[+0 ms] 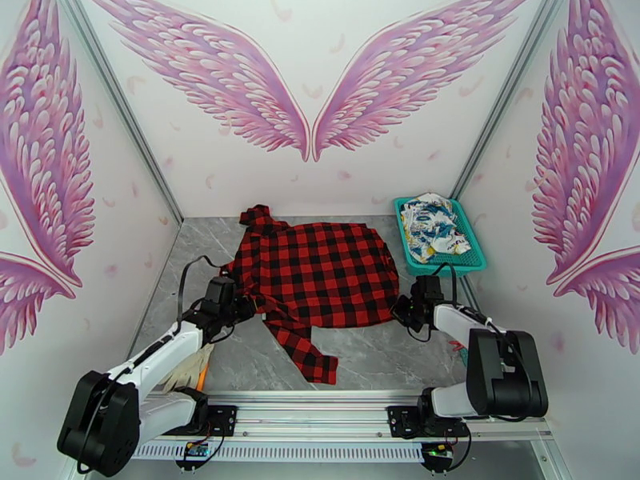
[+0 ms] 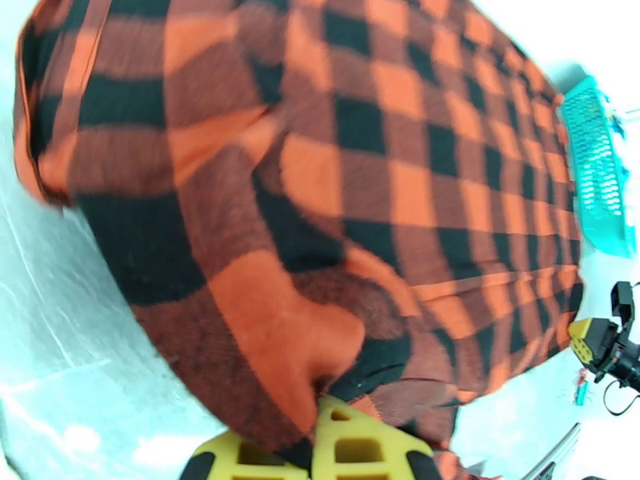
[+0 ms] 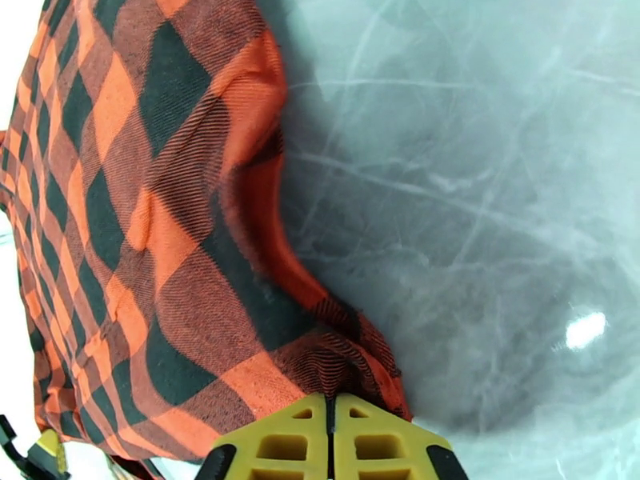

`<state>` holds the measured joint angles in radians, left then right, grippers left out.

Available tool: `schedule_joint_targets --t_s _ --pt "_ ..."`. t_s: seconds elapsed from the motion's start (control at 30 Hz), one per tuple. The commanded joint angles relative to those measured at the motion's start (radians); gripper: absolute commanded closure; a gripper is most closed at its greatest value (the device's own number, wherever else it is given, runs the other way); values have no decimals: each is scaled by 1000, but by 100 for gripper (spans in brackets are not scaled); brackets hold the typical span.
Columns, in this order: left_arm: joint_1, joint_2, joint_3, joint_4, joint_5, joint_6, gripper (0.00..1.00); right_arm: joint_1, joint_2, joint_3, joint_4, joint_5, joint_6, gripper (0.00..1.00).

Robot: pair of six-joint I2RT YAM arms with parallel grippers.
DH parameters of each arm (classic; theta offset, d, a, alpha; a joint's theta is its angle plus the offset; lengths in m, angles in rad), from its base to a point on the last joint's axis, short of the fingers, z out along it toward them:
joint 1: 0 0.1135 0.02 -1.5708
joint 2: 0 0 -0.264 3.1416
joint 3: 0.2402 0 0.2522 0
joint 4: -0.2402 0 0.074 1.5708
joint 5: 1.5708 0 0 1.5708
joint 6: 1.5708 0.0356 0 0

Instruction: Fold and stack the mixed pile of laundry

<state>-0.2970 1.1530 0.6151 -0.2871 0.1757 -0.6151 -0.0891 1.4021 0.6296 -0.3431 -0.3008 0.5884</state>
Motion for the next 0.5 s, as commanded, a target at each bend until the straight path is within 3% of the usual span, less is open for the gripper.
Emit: schedule_joint_targets --t_s 0.0,0.2,0.47 --pt "13 -23 70 -150 38 46 100 -2 -76 38 -98 54 -25 97" --pt "33 -29 193 -299 39 96 100 1 -148 111 -182 65 -41 100" --pt "48 25 257 -361 63 142 100 19 -96 231 -214 66 -56 100"
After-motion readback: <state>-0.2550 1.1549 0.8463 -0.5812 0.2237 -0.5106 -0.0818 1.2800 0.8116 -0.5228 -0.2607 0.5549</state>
